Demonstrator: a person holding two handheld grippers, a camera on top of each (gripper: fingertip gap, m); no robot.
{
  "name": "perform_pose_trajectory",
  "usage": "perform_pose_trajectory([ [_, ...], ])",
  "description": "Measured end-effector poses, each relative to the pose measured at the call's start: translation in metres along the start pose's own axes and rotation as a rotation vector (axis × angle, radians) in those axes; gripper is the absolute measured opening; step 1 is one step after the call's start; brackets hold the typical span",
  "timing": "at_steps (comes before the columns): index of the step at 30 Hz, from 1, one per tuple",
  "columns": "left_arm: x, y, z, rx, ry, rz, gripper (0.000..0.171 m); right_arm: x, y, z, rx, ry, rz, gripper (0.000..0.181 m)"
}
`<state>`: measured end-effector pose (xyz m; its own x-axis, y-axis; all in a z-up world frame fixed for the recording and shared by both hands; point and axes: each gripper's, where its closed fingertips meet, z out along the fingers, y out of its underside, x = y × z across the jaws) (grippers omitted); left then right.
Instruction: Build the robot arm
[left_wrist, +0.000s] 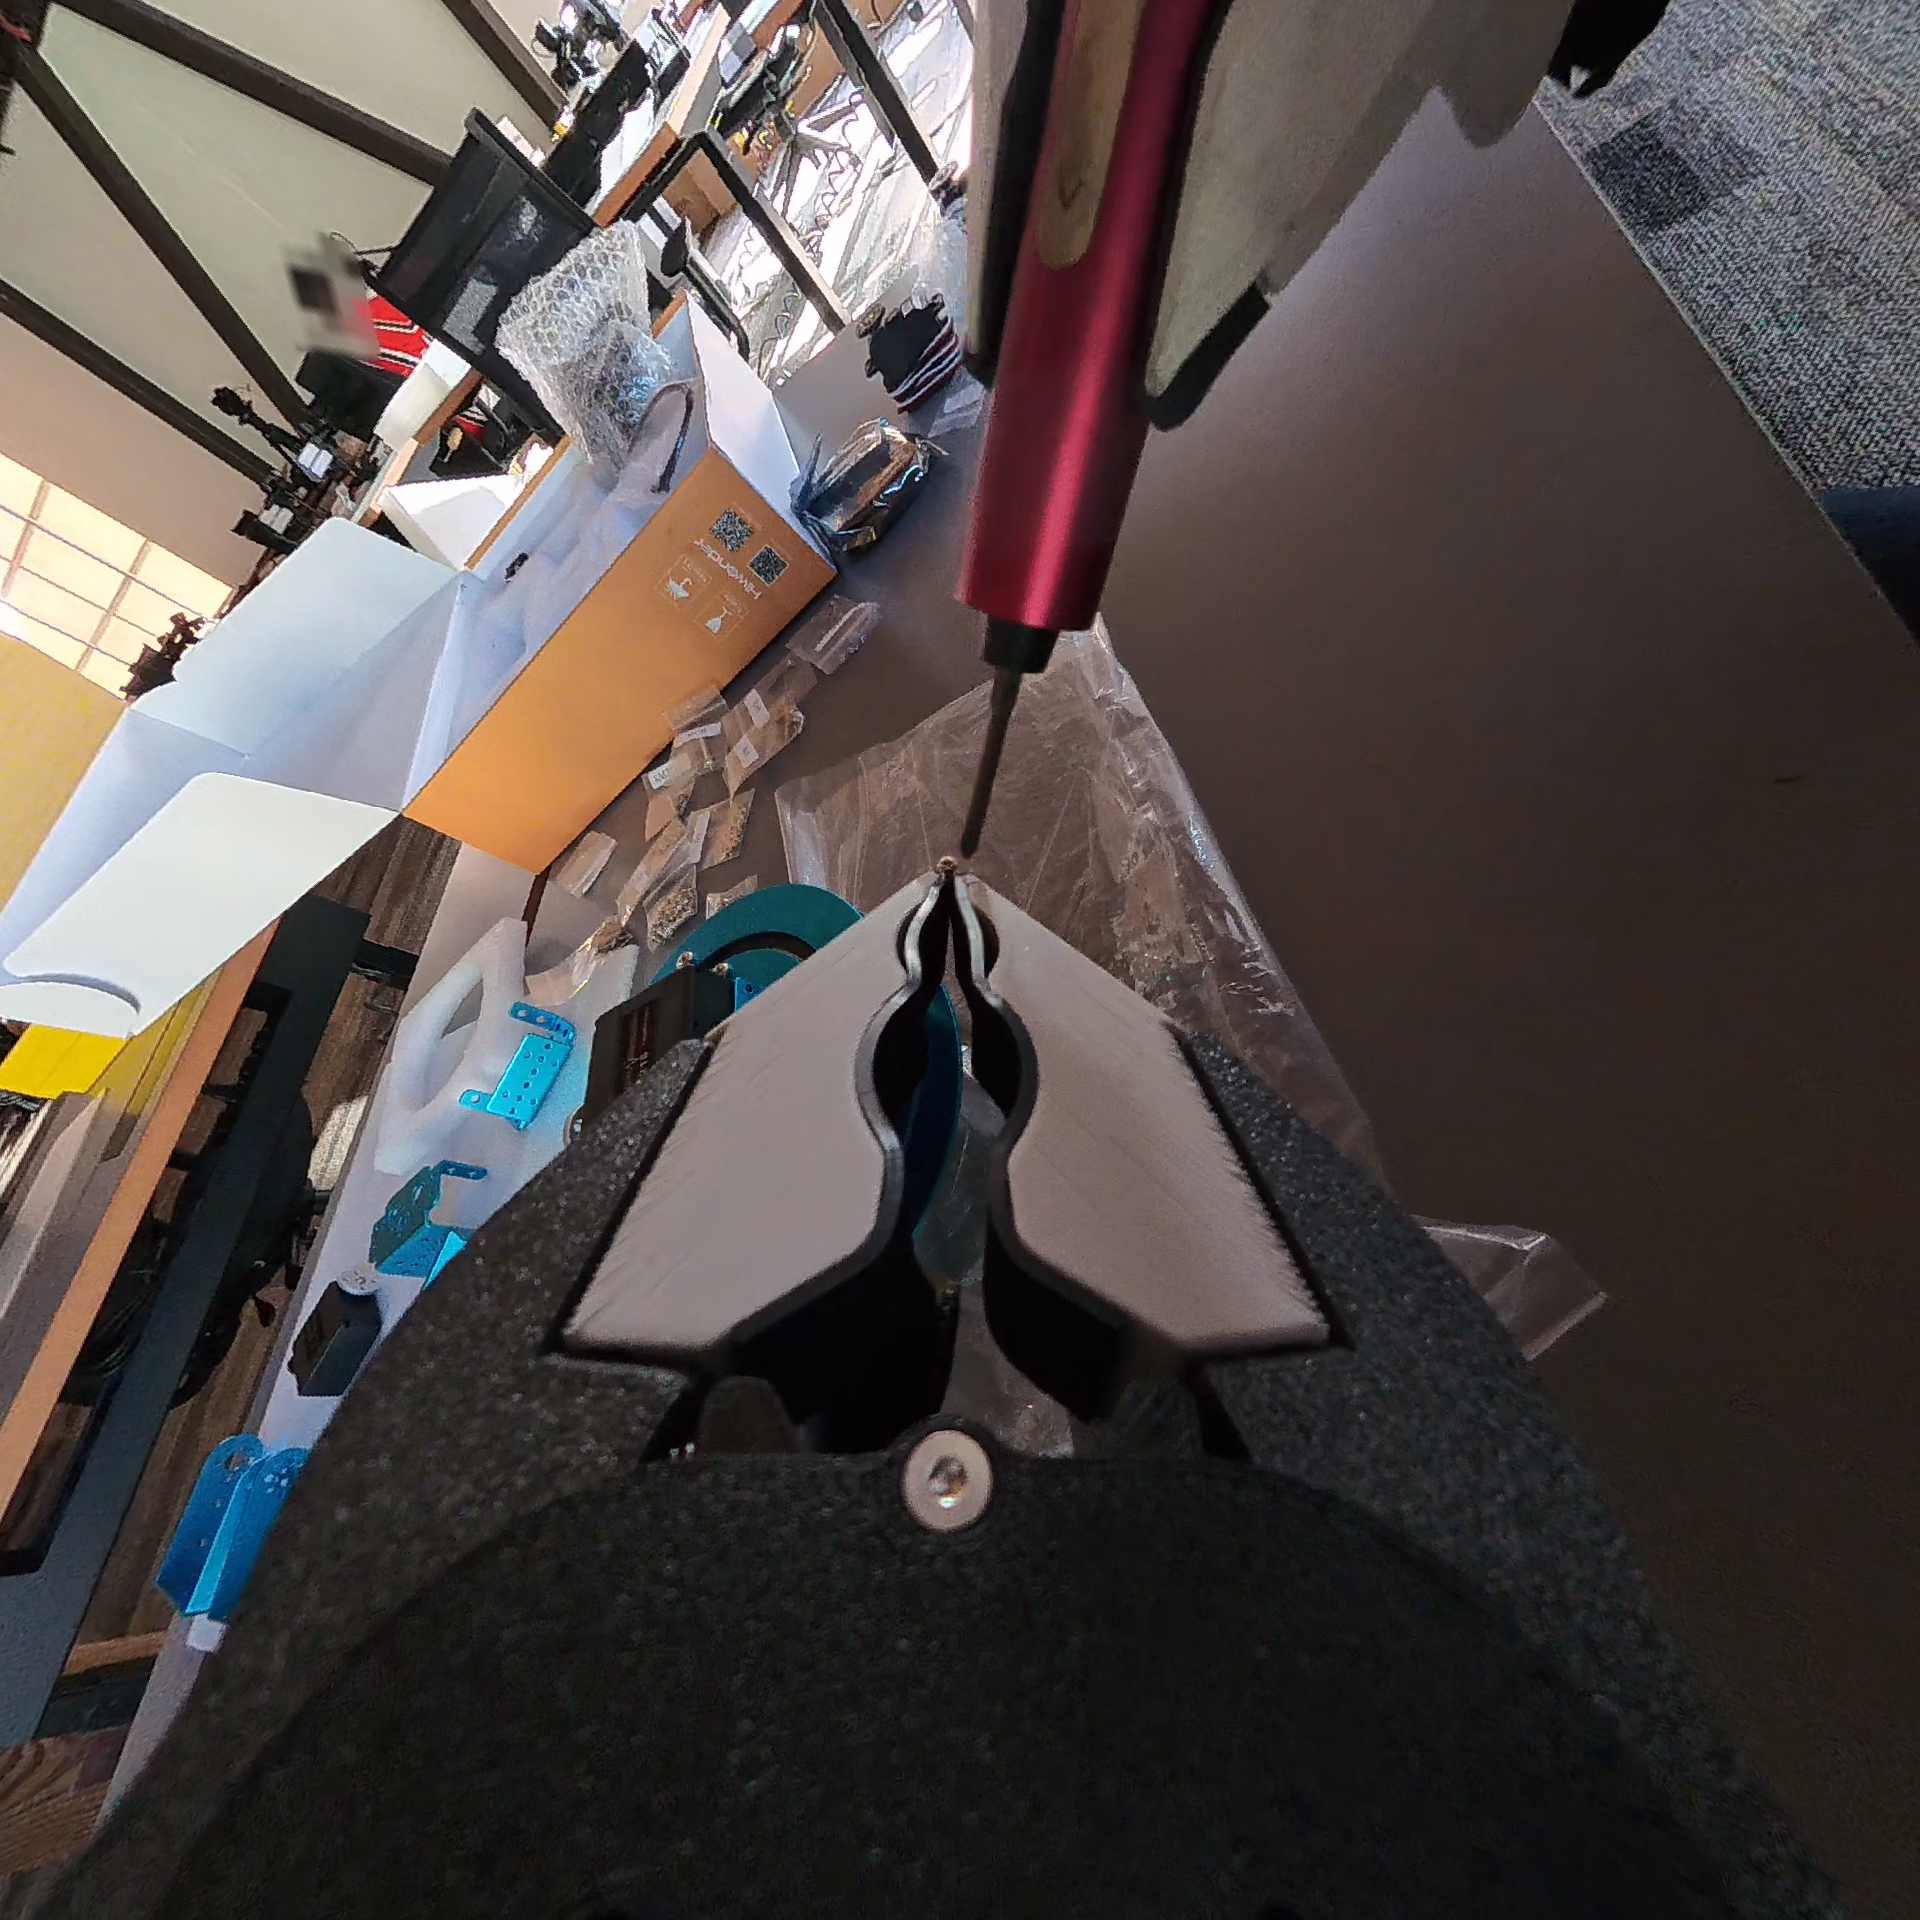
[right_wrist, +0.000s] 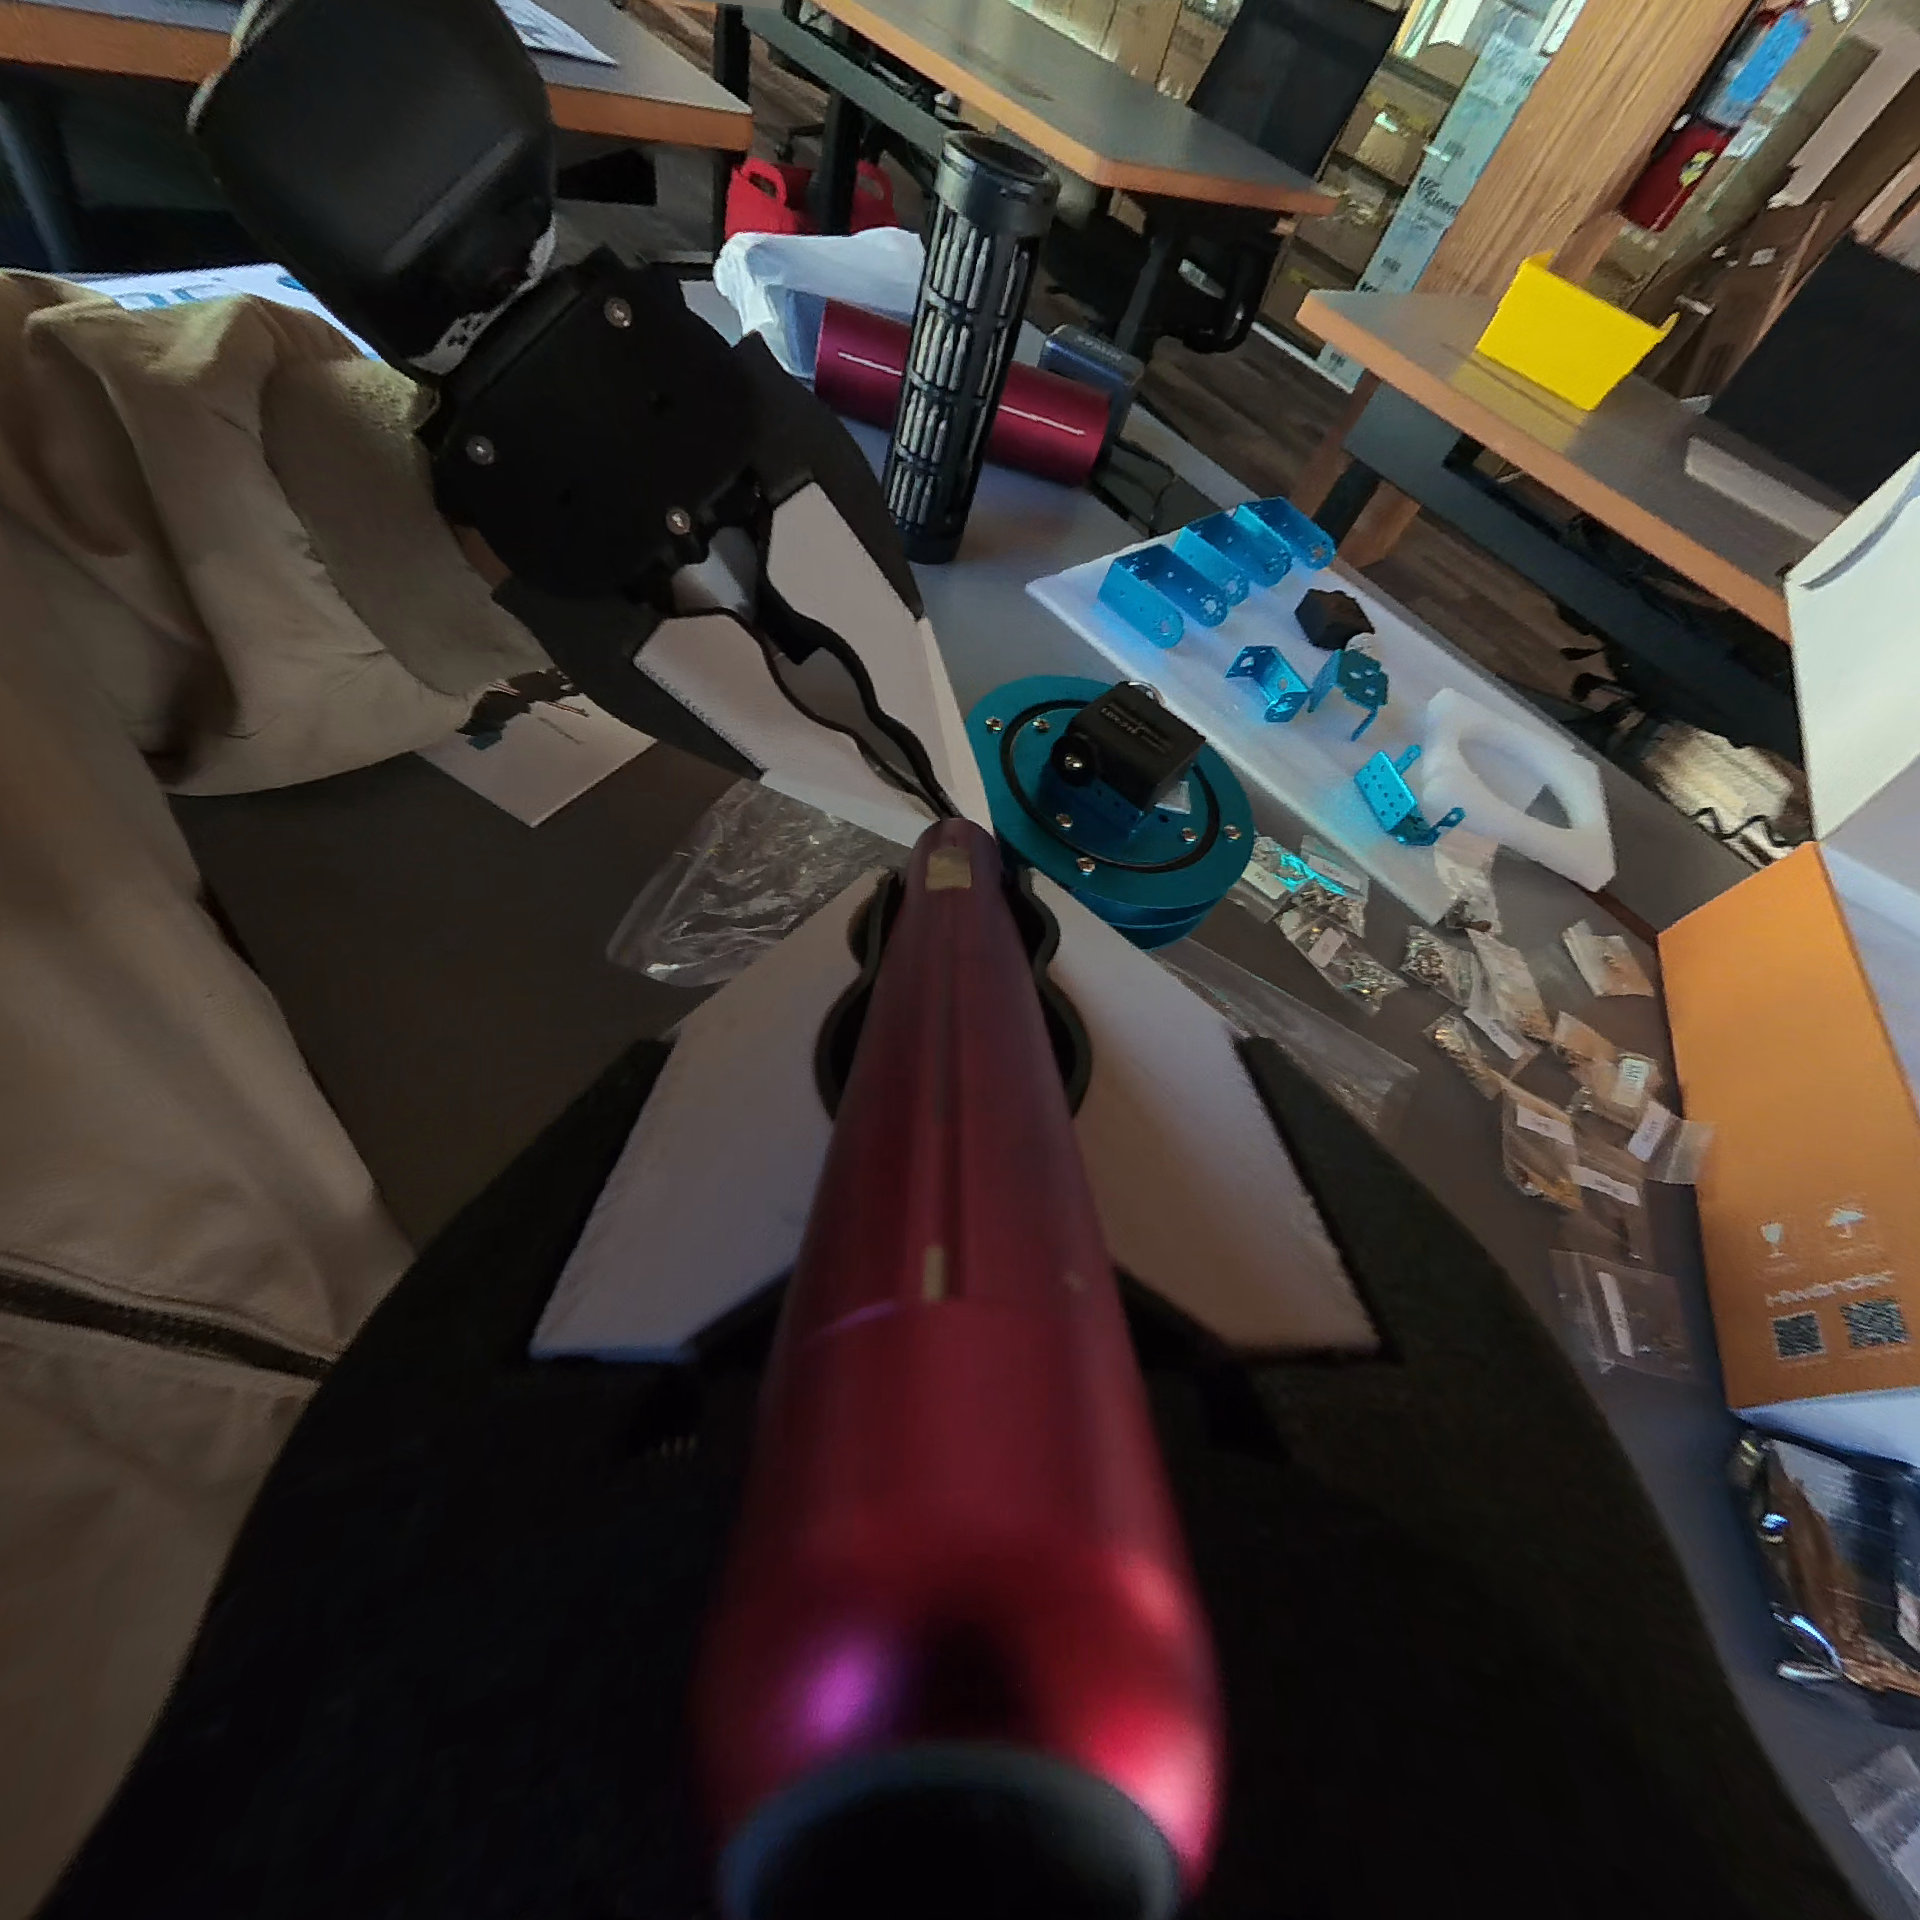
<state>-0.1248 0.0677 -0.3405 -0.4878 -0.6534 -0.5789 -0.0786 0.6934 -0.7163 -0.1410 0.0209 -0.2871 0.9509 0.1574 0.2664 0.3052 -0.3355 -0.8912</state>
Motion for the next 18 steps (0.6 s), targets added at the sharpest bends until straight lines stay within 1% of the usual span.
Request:
perform_pose_trajectory([
  [8, 0.0016, -0.0031, -0.0013, 0.010, 0.013, -0.010, 0.000, 0.0027, -0.0012, -0.0007, 0.014, 0.017, -0.001, 0.020],
  [18, 0.0037, -0.0024, -0.0011, 0.001, 0.016, 0.007, 0.000, -0.0007, 0.0003, 0.0009, -0.005, -0.004, 0.007, 0.020],
])
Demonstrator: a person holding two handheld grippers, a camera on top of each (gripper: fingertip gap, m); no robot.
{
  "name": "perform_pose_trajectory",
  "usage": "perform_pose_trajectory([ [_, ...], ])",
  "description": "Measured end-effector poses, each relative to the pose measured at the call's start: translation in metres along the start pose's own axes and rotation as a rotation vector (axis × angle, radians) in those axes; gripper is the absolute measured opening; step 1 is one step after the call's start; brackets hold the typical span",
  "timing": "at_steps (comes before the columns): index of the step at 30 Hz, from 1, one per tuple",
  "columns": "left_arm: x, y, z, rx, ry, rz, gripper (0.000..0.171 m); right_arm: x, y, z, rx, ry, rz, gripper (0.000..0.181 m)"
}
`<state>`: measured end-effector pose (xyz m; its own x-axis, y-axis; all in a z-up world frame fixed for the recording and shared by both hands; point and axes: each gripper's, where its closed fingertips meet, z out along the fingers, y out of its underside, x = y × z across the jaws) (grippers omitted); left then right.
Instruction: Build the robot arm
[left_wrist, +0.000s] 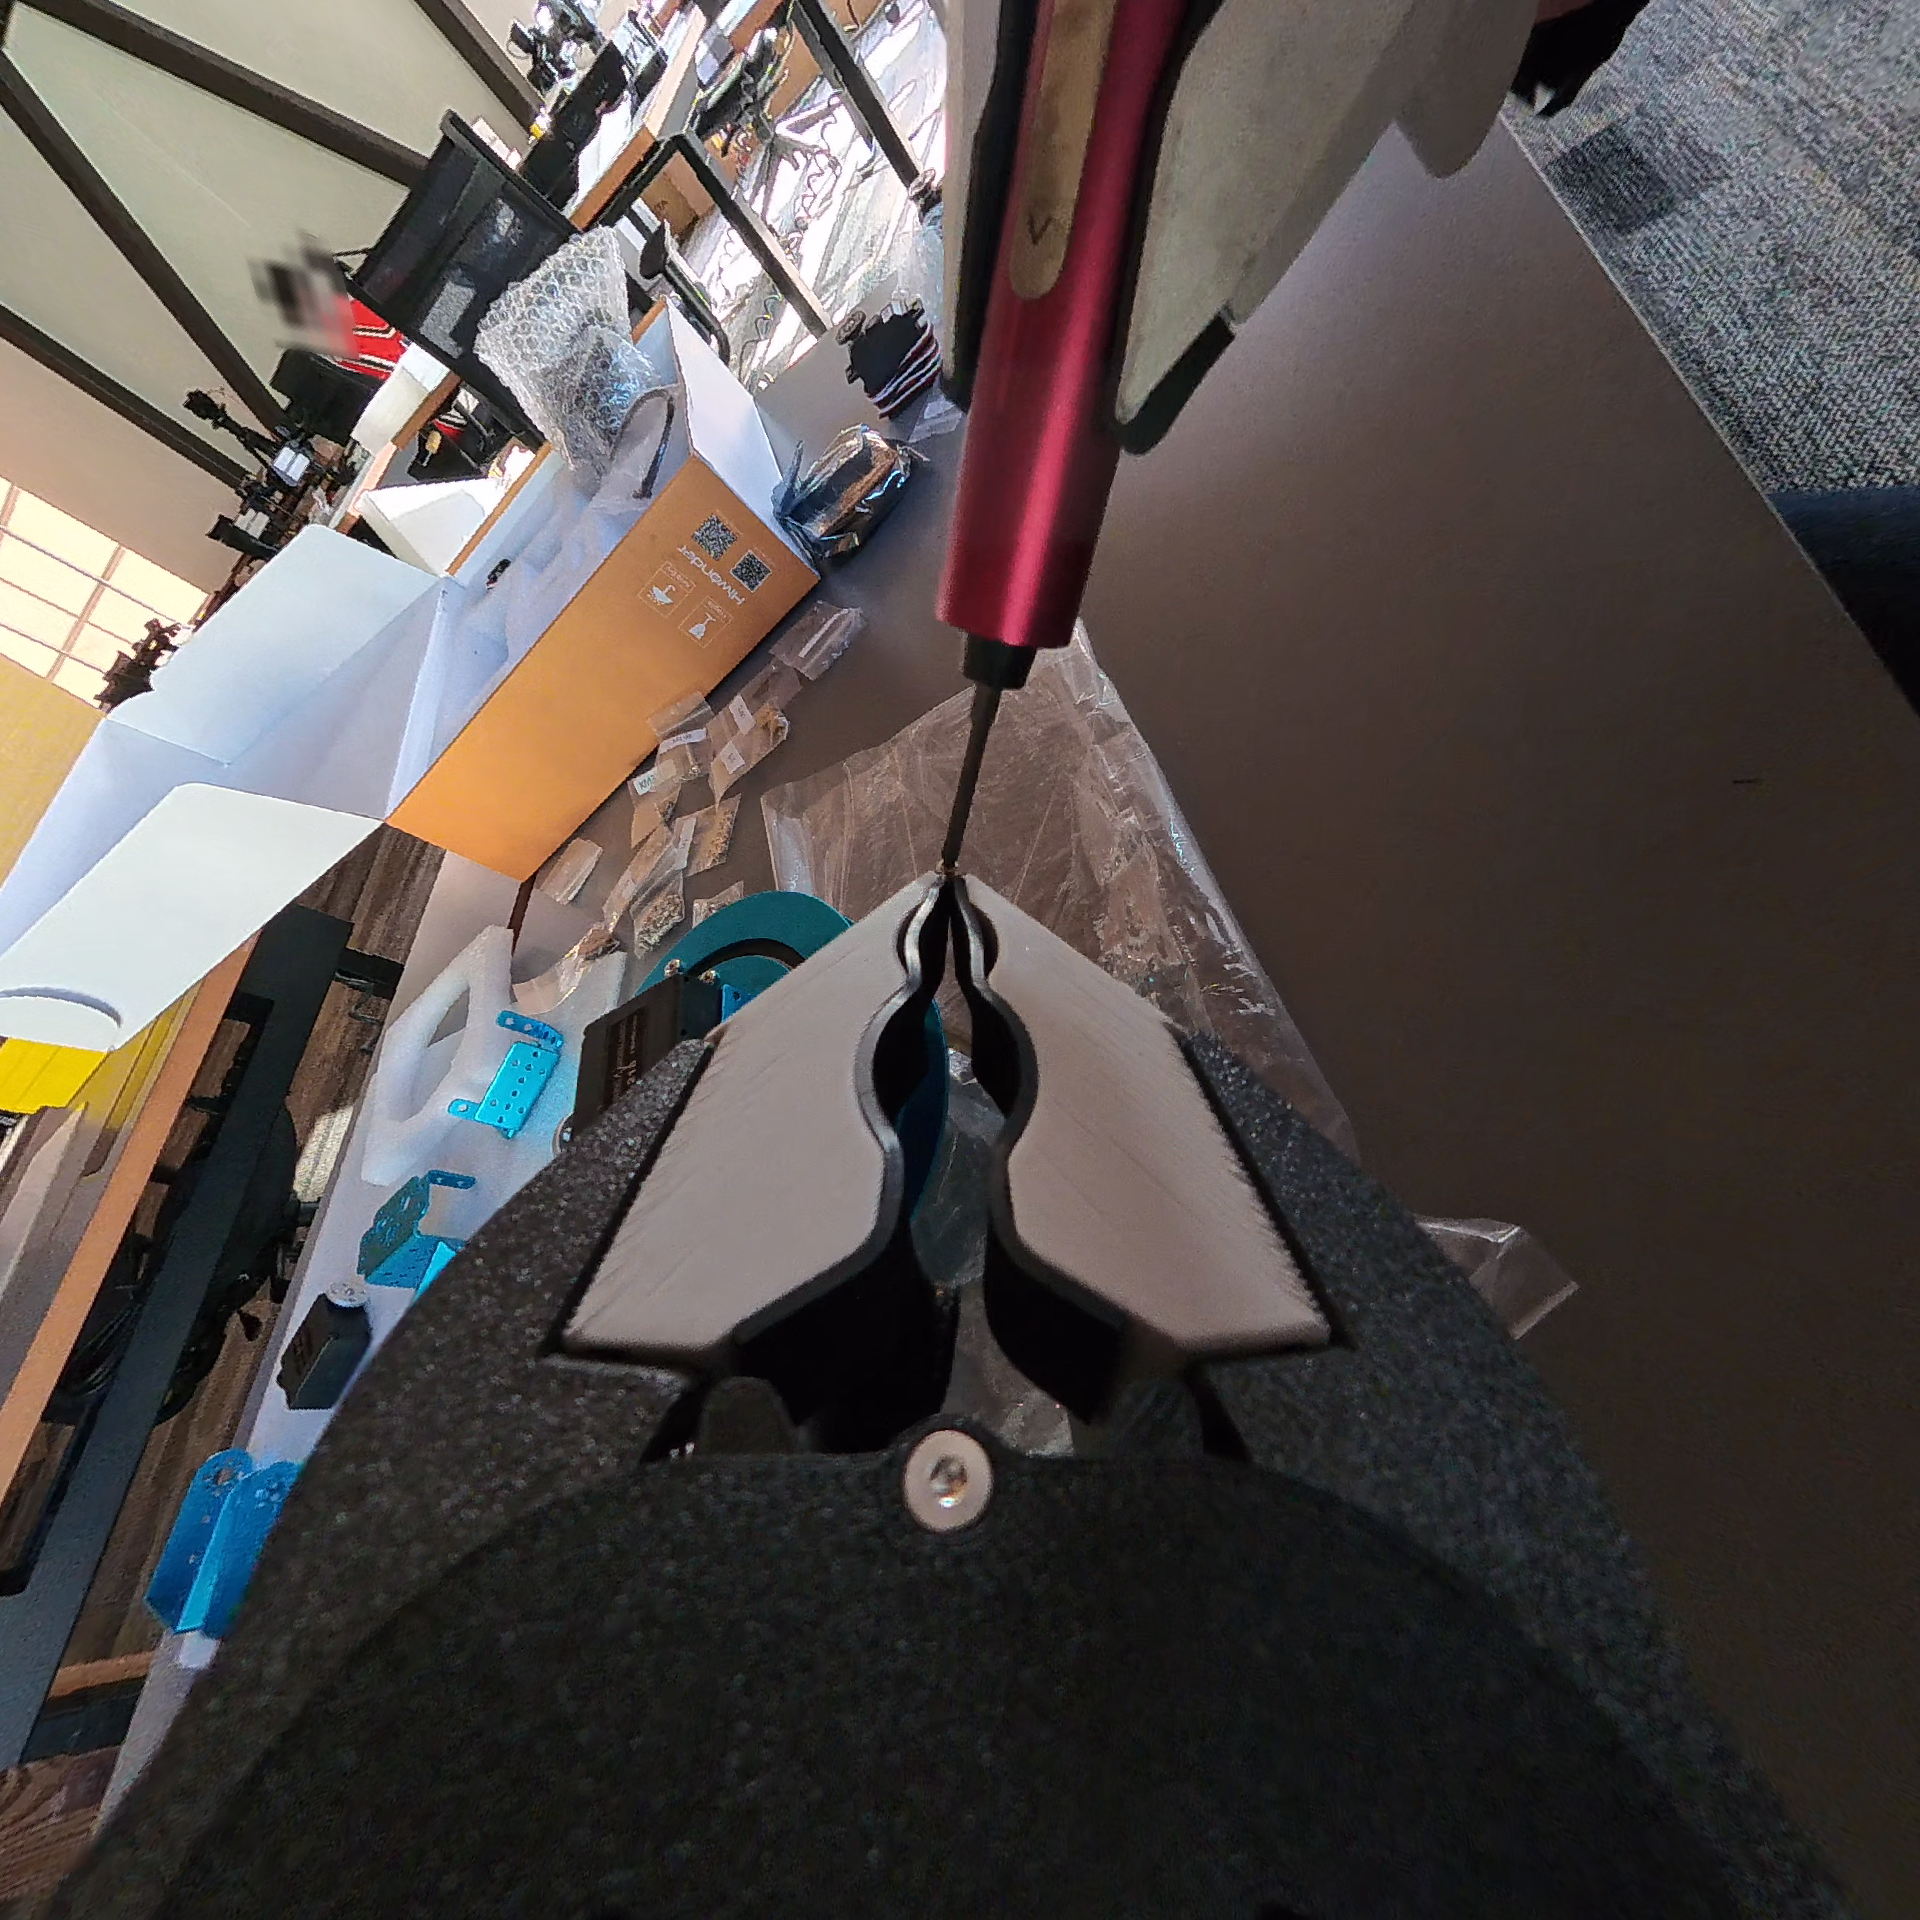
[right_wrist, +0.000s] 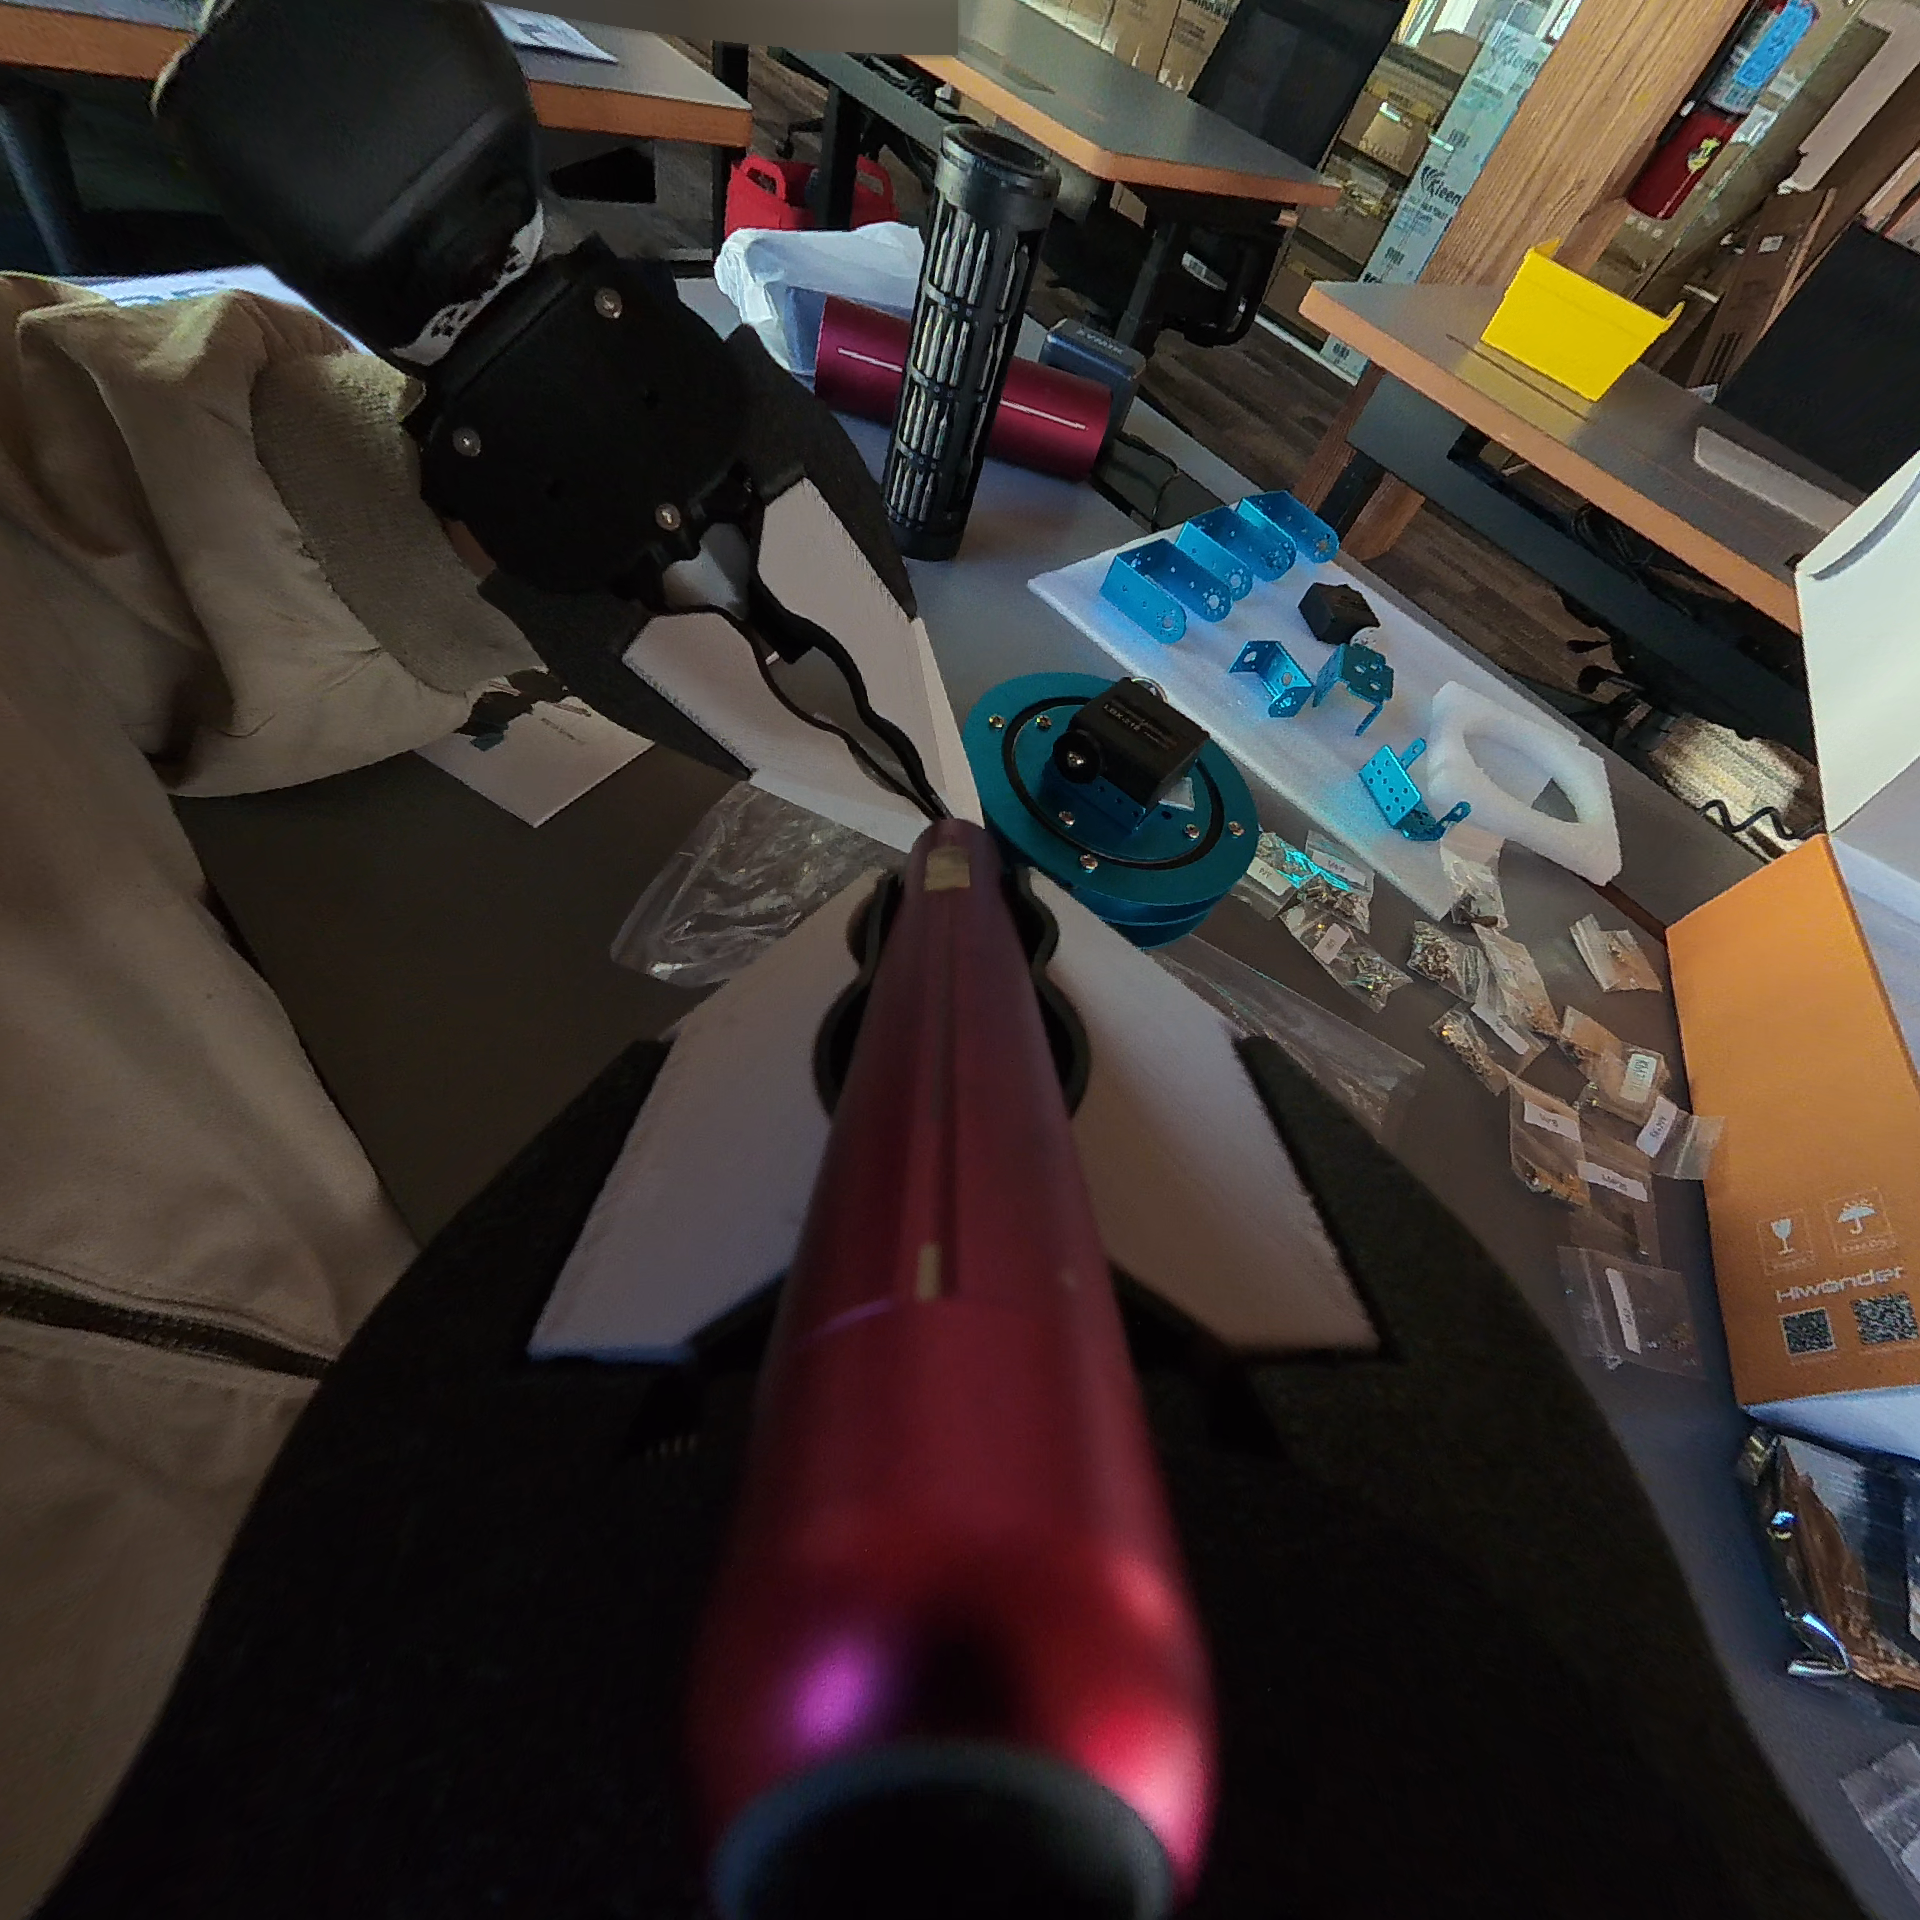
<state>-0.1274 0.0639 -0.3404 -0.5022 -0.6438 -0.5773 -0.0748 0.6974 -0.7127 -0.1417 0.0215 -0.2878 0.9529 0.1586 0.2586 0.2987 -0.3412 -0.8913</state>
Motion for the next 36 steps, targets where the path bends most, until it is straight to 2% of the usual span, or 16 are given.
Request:
perform_pose_trajectory([
  [6, 0.003, 0.005, 0.003, -0.046, -0.017, 0.082, 0.000, -0.002, 0.005, 0.003, -0.040, 0.003, -0.037, 0.020],
  [11, 0.005, 0.007, 0.003, -0.060, -0.019, 0.113, 0.000, -0.001, 0.010, 0.004, 0.005, -0.028, 0.017, 0.020],
  [14, 0.003, 0.008, 0.004, -0.067, -0.043, 0.138, 0.000, 0.003, 0.013, 0.004, 0.042, -0.031, 0.110, 0.020],
  [25, -0.006, 0.007, 0.006, -0.071, -0.123, 0.186, 0.000, 0.013, 0.028, 0.003, 0.273, 0.005, 0.644, 0.019],
  [30, -0.007, 0.001, 0.005, -0.060, -0.150, 0.196, 0.000, 0.010, 0.031, -0.003, 0.349, 0.016, 0.738, 0.020],
  [36, -0.010, -0.004, 0.003, -0.058, -0.169, 0.164, 0.017, 0.011, 0.025, -0.014, 0.422, 0.035, 0.761, 0.020],
])
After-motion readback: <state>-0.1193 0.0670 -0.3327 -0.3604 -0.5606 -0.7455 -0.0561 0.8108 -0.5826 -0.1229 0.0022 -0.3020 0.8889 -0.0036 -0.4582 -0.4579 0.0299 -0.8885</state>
